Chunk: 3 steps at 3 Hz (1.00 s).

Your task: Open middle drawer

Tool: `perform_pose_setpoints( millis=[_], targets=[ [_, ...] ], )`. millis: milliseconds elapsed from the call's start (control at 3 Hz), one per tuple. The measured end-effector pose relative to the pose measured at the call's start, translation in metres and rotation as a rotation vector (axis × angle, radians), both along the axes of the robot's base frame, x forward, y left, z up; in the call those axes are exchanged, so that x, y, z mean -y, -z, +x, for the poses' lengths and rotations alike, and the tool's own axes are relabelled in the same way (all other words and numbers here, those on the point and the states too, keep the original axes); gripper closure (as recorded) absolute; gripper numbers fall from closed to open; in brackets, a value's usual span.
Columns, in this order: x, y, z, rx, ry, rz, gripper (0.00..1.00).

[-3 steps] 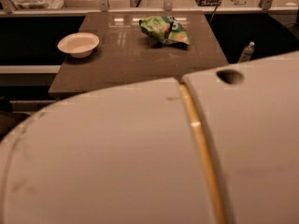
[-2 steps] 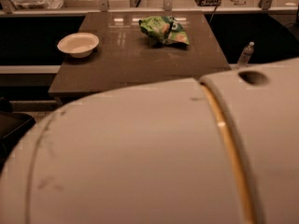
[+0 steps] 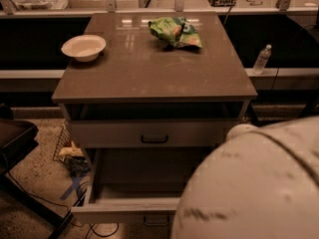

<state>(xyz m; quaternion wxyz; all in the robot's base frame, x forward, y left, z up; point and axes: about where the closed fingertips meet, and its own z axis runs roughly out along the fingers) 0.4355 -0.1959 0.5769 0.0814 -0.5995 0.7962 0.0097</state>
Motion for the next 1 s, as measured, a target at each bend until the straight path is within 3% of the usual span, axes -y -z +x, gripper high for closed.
perform_pose_setpoints(
  millis=[333,667,1000],
  targets=[
    [0.0,0.013,0.0,-0.029,-0.019,0.029,1.0],
    [-0.018,0.052,0.076,0.018,-0.086,0.118,1.0],
    [-0.019,0.056,0.075,0.014,-0.085,0.117,1.0]
  ],
)
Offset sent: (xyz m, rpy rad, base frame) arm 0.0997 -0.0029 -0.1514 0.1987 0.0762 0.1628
